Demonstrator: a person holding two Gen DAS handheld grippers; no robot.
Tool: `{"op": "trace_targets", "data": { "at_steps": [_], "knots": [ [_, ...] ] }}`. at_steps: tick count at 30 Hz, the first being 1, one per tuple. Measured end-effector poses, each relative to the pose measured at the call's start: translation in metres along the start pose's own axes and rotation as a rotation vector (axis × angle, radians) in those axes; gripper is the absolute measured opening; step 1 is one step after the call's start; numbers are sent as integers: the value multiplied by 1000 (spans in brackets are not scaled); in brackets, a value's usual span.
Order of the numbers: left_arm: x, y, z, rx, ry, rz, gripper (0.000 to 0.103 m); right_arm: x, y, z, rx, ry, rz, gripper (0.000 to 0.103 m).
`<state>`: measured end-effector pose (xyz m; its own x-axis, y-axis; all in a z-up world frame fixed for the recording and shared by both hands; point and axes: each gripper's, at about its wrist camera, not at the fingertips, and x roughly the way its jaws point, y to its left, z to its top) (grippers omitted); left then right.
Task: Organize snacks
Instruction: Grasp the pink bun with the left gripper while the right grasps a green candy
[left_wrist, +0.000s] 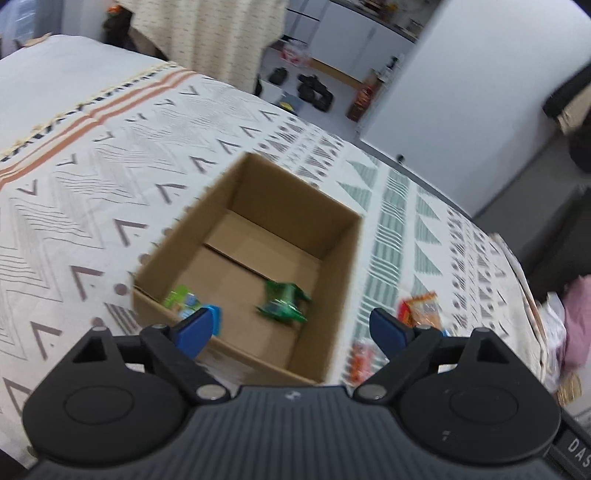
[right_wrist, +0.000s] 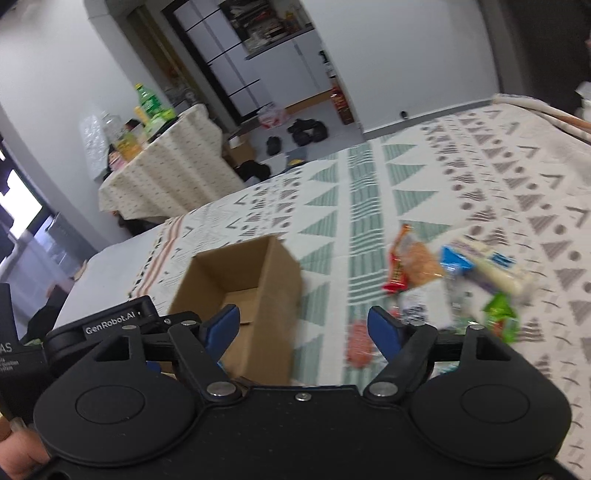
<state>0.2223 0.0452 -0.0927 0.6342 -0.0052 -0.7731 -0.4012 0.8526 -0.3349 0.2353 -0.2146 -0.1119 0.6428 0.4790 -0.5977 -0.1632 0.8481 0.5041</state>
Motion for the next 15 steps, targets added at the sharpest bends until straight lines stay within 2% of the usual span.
{"op": "trace_targets", "data": {
  "at_steps": [6, 15],
  "knots": [
    [5, -30, -16, 40, 40, -31, 92, -18, -39, 0, 48, -17, -40, 77],
    [11, -68, -40, 107, 74, -38, 92, -35, -84, -4, 99, -17, -69, 77]
  ]
}}
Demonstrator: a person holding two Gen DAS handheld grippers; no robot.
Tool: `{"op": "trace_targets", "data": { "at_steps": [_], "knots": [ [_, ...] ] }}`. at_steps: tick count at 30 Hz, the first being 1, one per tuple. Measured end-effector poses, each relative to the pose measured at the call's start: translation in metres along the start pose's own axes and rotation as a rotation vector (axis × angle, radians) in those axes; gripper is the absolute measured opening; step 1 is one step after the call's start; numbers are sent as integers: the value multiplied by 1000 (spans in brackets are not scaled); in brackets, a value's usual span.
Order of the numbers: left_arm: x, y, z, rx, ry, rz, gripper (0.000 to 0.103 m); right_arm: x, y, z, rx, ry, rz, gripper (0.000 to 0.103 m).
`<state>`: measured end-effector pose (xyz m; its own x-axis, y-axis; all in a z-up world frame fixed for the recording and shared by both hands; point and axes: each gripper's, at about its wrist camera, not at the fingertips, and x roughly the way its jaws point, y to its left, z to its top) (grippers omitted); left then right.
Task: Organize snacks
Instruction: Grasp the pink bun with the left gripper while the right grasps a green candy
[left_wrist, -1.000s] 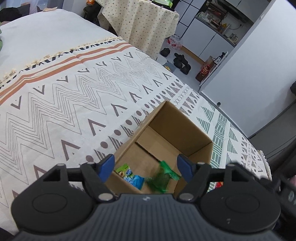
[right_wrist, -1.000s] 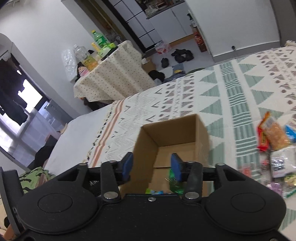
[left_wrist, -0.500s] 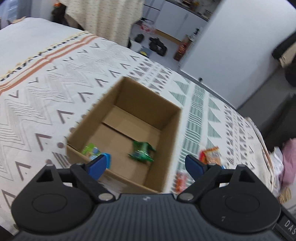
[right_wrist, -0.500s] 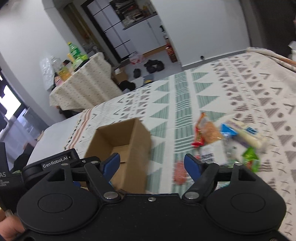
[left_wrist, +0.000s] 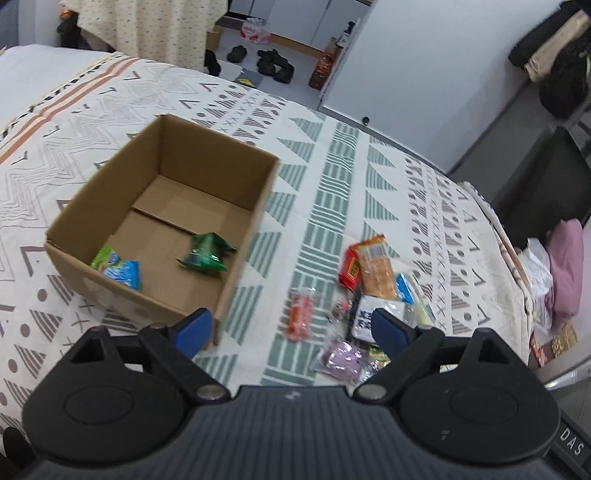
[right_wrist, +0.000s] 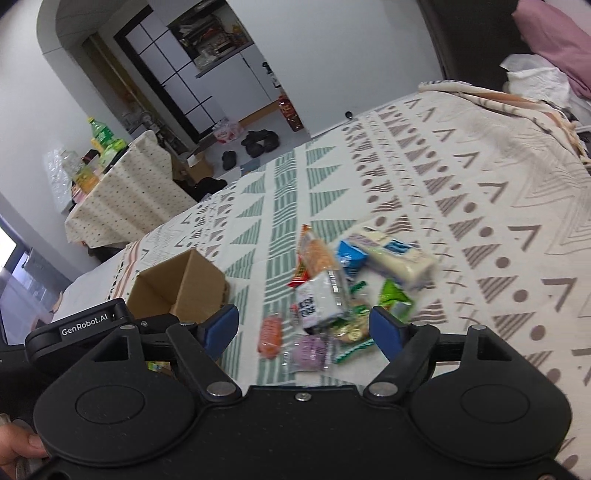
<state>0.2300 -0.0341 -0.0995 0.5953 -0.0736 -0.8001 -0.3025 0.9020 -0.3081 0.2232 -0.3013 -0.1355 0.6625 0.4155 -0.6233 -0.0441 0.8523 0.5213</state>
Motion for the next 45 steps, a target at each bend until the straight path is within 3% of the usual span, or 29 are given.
{"op": "trace_targets", "data": {
  "at_steps": [12, 19, 27, 36, 40, 43, 45],
  "knots": [
    [24, -29, -17, 15, 57, -9, 92, 8, -47, -4, 81, 10, -6, 77],
    [53, -39, -30, 34, 96, -16, 90, 26, -79, -11, 196, 47, 14, 73],
    [89, -42, -43, -1, 147, -9, 84, 49, -82, -10, 182, 66, 31, 60],
    [119, -52, -49, 23, 186, 48, 81, 73, -89, -7, 181, 73, 33, 57],
    [127, -54, -46, 21, 188, 74, 74, 91, -89, -2, 182, 77, 31, 57],
    [129, -56, -44, 19, 201, 80, 63, 106, -89, 0, 183, 92, 25, 57],
    [130, -57, -44, 20, 212, 98, 53, 114, -91, -3, 179, 123, 0, 48]
  ]
}}
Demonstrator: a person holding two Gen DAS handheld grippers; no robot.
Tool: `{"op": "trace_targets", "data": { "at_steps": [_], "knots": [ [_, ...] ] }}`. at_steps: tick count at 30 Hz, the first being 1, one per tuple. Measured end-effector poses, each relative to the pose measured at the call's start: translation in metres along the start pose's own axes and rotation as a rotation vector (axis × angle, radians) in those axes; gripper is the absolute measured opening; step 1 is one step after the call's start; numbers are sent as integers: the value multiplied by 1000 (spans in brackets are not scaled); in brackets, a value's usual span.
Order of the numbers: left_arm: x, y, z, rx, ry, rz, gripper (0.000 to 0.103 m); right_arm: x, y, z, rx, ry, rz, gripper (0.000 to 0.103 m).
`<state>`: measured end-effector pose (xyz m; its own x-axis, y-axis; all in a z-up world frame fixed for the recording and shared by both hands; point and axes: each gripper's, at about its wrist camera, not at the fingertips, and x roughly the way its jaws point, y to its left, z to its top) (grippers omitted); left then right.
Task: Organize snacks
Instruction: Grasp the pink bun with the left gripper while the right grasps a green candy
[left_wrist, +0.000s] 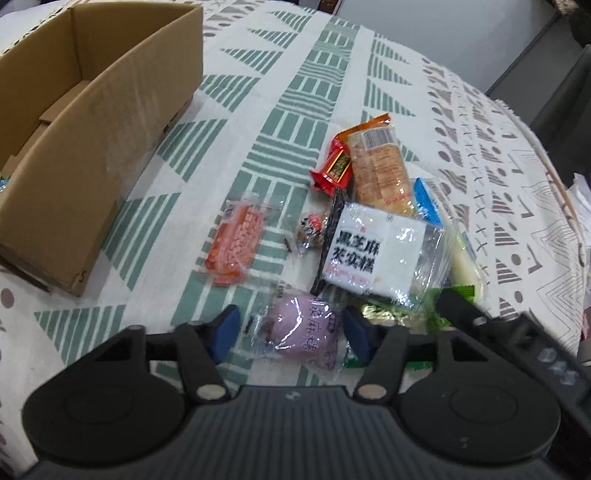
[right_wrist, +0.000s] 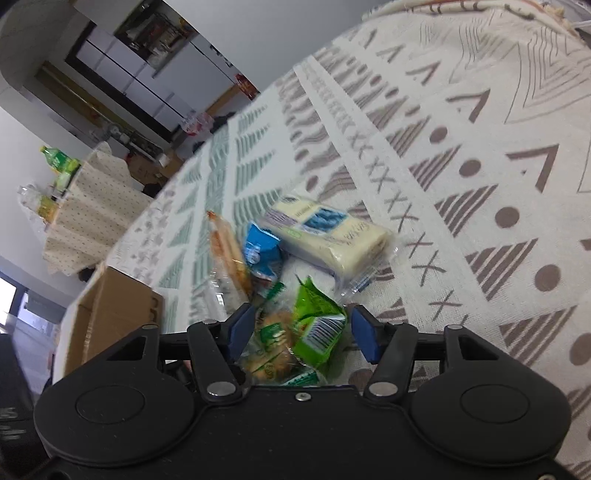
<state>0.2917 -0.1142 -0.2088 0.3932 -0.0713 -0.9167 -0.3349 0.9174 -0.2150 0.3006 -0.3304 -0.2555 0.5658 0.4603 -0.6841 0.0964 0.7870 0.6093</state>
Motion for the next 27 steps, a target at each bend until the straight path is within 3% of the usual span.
{"op": "trace_targets", "data": {
  "at_steps": [3, 7, 19, 27],
  "knots": [
    [-2, -5, -1, 19, 6, 5, 46, -2, -2, -2, -14, -1, -28, 34],
    [-8, -5, -3, 24, 16, -32, 38, -11, -6, -6, 9, -8, -28, 31],
    [-70, 16, 2, 16, -97, -132, 37, -72, 21, -14, 50, -110, 45, 29],
    [-115, 27, 7, 58, -185, -192, 37, -104, 65, -23, 3, -163, 60, 29]
  ]
}}
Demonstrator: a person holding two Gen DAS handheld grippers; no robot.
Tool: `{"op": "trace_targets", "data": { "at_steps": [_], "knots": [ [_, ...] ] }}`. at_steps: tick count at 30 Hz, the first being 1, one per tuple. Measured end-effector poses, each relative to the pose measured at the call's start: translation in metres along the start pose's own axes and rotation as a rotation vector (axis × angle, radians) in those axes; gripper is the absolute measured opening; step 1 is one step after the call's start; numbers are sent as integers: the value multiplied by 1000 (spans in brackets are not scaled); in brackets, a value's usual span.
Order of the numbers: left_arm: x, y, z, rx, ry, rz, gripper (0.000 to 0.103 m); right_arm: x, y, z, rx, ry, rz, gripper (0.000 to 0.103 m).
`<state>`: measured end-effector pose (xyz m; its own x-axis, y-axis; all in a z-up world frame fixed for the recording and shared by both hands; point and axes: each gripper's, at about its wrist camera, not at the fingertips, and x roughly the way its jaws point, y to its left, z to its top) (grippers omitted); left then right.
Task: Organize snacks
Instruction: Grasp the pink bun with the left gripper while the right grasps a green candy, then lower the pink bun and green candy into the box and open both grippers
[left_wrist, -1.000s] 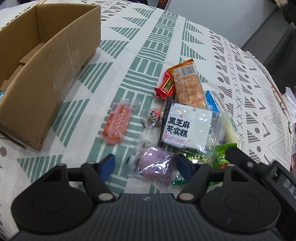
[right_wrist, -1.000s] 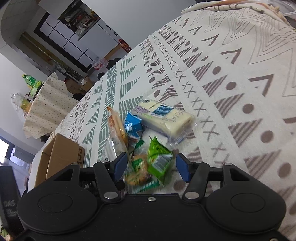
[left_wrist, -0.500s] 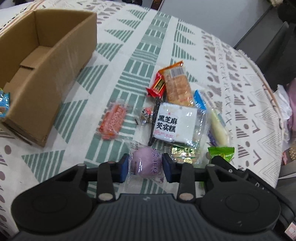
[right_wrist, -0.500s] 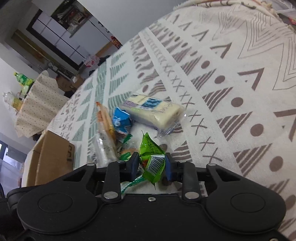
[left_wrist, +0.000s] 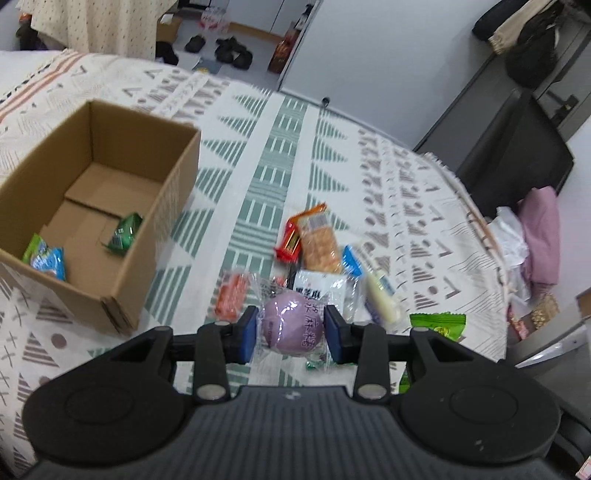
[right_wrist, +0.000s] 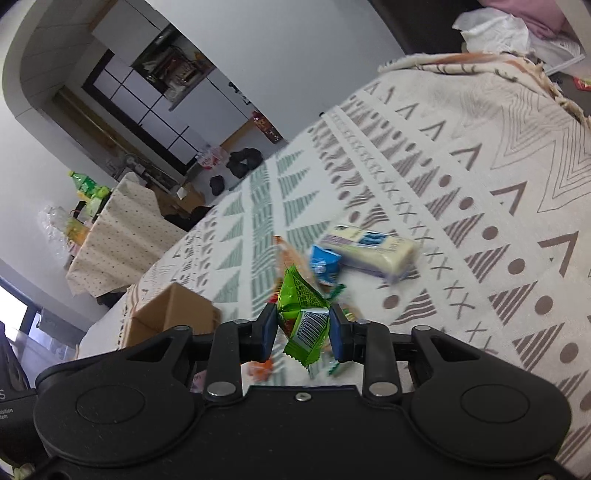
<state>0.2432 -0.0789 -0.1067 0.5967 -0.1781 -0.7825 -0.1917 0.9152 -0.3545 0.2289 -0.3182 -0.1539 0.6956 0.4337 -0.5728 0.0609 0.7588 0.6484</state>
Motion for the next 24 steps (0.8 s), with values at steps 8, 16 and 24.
{"op": "trace_targets", "data": {
  "at_steps": [8, 16, 24],
  "knots": [
    [-36, 18, 11, 2, -86, -12, 37, -15, 45, -4, -90, -35, -12, 29],
    [-52, 49, 16, -44, -128, -18, 37, -11, 85, -13, -162, -40, -6, 29],
    [-63, 81, 31, -115, -164, -12, 37, -3, 122, -16, -195, -45, 32, 29]
  ]
}}
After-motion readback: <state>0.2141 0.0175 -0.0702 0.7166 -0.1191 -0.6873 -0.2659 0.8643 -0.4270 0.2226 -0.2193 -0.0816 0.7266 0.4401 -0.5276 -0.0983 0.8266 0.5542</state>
